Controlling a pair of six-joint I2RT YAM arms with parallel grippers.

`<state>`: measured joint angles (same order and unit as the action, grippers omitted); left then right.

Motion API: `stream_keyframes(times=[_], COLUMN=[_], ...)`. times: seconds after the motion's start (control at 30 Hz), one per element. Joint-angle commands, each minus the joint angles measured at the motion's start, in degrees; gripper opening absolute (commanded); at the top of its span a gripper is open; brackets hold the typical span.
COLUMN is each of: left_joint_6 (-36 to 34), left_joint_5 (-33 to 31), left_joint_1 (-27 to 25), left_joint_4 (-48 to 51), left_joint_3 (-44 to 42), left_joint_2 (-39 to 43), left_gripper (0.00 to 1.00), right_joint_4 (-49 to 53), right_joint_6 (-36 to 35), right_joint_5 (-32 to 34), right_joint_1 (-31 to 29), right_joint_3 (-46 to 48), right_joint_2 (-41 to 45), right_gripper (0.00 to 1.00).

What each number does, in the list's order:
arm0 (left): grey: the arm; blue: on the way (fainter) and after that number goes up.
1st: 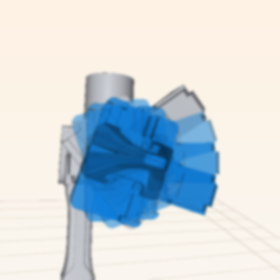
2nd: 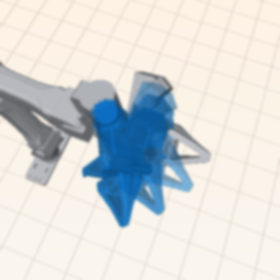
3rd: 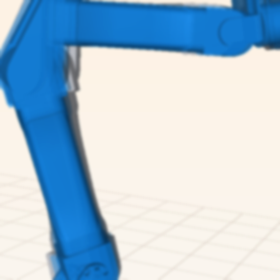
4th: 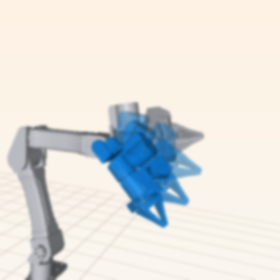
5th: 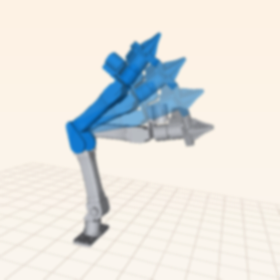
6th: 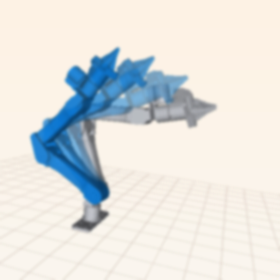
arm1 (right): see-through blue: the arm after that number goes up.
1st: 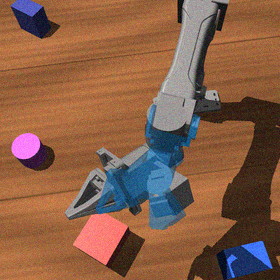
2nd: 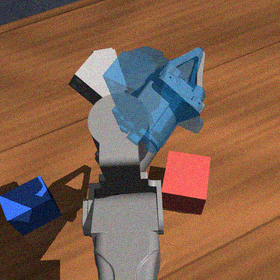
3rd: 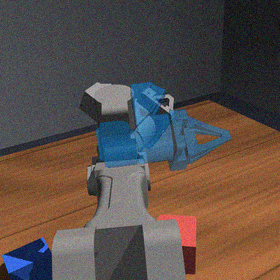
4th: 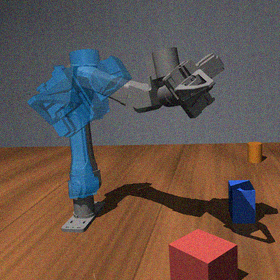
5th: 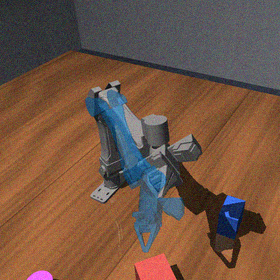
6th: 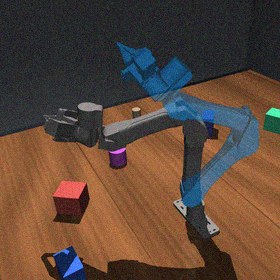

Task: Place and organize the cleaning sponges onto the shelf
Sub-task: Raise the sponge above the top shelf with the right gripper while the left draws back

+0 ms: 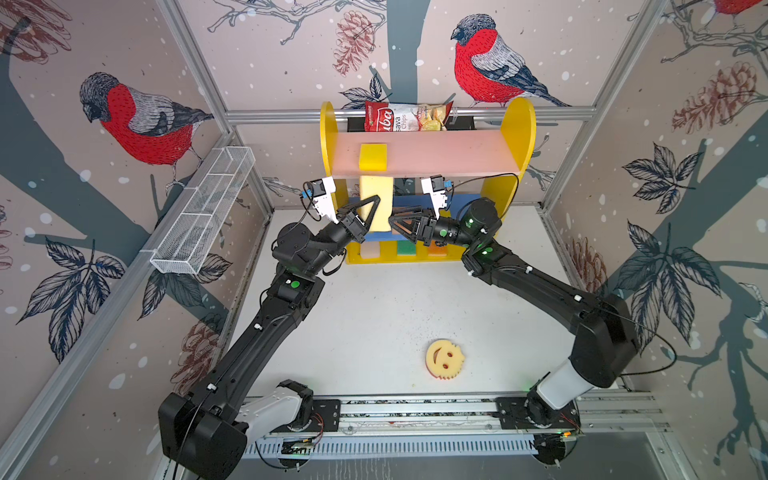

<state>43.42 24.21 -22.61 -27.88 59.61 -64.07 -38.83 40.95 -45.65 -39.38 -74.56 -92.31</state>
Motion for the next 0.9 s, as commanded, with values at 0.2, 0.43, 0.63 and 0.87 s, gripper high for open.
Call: stream_keyframes(times=[0.2,0.43,0.63,0.87], left_joint_6=[-2.11,-2.14,-0.03,1.17], left_joint_5=[-0.50,-0.79,0.69,1.88], left_joint_1=[0.02,-0.01,0.02,0.02], left_joint_4=[-1.28,-1.94,-4.94,-5.91], left_joint_3=[0.39,0.42,0.42,0.68], left_joint_2=[1.52,1.20,-0.88,-2.94], left_gripper=[0.01,0.01,0.01,0.01], right_joint_4=[1.30,6.48,6.66,7.69], right_joint_6=[-2.73,-7.90,-7.94,-5.00], right_joint_5=[-1.50,1.18,3.63,2.58], right_joint_1=[-0.05,-1.01,-2.19,-2.25], right_joint_3=[0.83,2.10,0.07,-8.73], right_joint_2=[3.26,5.70,3.31,-3.04], right_gripper=[0.64,0.70,0.67,0.19])
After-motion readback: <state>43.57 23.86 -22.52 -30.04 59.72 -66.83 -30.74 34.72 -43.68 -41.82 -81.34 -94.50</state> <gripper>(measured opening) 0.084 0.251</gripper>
